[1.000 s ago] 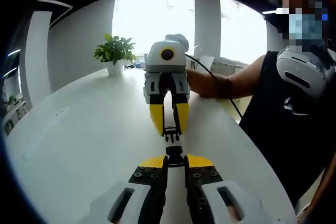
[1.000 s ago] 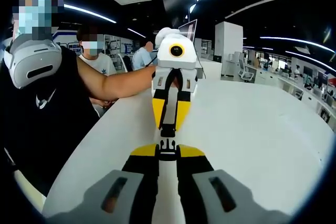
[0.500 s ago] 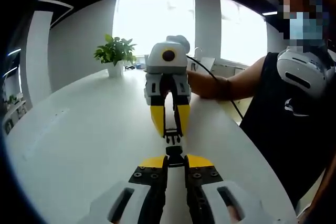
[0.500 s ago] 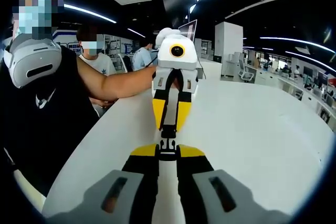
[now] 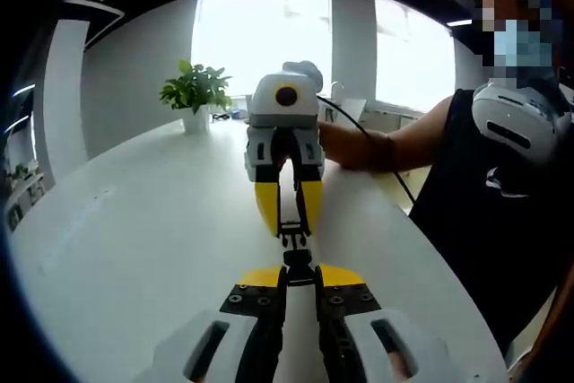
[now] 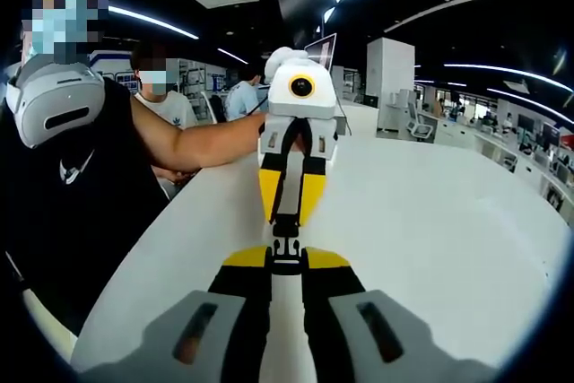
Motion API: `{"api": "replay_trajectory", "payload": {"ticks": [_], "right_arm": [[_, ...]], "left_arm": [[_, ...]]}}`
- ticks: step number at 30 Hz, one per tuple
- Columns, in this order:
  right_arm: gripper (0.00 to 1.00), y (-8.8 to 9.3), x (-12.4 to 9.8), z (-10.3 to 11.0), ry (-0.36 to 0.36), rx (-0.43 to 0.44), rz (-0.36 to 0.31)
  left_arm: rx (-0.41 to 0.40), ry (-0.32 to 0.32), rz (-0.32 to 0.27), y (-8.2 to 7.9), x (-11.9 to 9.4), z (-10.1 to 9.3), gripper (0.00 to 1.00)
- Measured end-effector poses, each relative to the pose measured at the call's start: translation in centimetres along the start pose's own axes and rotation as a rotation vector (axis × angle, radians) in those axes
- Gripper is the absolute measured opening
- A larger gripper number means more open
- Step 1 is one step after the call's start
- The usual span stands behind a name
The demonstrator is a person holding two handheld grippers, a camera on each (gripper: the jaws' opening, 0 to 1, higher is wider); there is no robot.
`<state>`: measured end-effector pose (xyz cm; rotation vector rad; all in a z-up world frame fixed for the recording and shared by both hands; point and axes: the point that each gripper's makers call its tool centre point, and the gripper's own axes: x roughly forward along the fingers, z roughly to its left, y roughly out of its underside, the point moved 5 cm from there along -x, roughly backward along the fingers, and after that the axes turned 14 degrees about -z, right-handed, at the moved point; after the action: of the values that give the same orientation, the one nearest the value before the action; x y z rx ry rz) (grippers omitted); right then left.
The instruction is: Snap the two parts of the plastic buckle together until the buckle closes and remains connected.
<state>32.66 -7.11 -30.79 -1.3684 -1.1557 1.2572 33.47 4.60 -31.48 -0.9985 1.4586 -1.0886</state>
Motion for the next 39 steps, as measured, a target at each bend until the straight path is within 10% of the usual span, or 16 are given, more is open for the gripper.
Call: {"api": "replay_trajectory", "payload": {"ticks": [39], "right_arm": [[0.11, -0.14, 0.38, 0.04, 0.009, -0.018, -0.006]], "left_arm": [[0.018, -0.01, -0.011, -0.21, 0.41, -0.03, 0.11]]}}
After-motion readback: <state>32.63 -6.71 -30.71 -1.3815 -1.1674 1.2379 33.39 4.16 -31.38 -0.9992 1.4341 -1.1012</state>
